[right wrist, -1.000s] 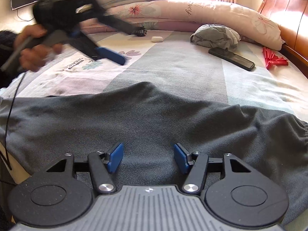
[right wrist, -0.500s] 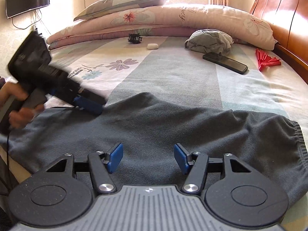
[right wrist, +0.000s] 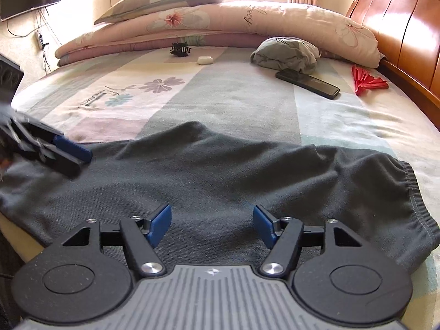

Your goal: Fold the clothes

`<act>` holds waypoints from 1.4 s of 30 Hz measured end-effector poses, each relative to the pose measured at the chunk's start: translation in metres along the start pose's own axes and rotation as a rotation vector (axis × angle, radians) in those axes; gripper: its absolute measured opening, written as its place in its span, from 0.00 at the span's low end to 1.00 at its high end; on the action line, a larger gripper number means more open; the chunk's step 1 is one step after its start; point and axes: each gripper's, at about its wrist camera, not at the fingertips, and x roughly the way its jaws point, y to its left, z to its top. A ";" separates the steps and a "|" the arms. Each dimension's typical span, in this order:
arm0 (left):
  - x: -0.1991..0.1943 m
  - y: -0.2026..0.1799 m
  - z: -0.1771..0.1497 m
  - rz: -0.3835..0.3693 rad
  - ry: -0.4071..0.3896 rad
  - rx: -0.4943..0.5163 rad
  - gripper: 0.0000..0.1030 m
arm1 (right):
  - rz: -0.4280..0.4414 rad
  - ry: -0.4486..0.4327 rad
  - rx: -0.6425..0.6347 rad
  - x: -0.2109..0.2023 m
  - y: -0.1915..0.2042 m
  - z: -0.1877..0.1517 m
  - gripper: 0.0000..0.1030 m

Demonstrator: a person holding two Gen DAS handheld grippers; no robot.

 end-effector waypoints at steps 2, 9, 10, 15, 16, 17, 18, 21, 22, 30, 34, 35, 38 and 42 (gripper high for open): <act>0.000 0.008 0.003 0.036 -0.030 -0.031 0.63 | -0.028 0.014 -0.013 0.002 0.003 -0.002 0.72; -0.018 -0.009 0.010 0.141 -0.040 0.033 0.64 | -0.077 0.060 -0.003 0.007 0.005 -0.016 0.99; -0.023 -0.017 0.008 0.154 -0.048 0.067 0.65 | -0.083 0.064 0.022 0.009 0.003 -0.018 1.00; -0.031 -0.059 -0.019 0.201 -0.057 0.250 0.73 | -0.081 0.048 0.060 0.011 0.001 -0.022 1.00; -0.029 -0.064 -0.027 0.230 -0.049 0.264 0.73 | -0.081 0.044 0.062 0.011 0.001 -0.023 1.00; -0.024 -0.065 -0.035 0.258 -0.030 0.258 0.73 | -0.081 0.039 0.064 0.011 0.001 -0.023 1.00; -0.020 -0.065 -0.043 0.286 -0.006 0.244 0.73 | -0.082 0.035 0.066 0.011 0.001 -0.024 1.00; -0.027 -0.060 -0.068 0.334 -0.034 0.192 0.76 | -0.086 0.024 0.070 0.011 0.002 -0.026 1.00; -0.033 -0.059 -0.073 0.339 -0.034 0.175 0.76 | -0.087 0.020 0.073 0.010 0.002 -0.027 1.00; -0.067 -0.055 -0.069 0.387 -0.093 0.093 0.77 | -0.087 -0.034 0.056 0.009 0.002 -0.033 1.00; -0.051 -0.049 -0.072 0.376 -0.100 0.028 0.77 | -0.097 -0.030 0.059 0.009 0.003 -0.032 1.00; -0.044 -0.048 -0.076 0.401 -0.086 0.026 0.77 | -0.100 -0.028 0.060 0.008 0.003 -0.032 1.00; -0.047 -0.052 -0.089 0.424 -0.111 0.048 0.78 | -0.109 -0.030 0.065 0.008 0.005 -0.033 1.00; -0.062 -0.041 -0.086 0.425 -0.104 -0.014 0.78 | -0.115 -0.044 0.072 0.007 0.005 -0.036 1.00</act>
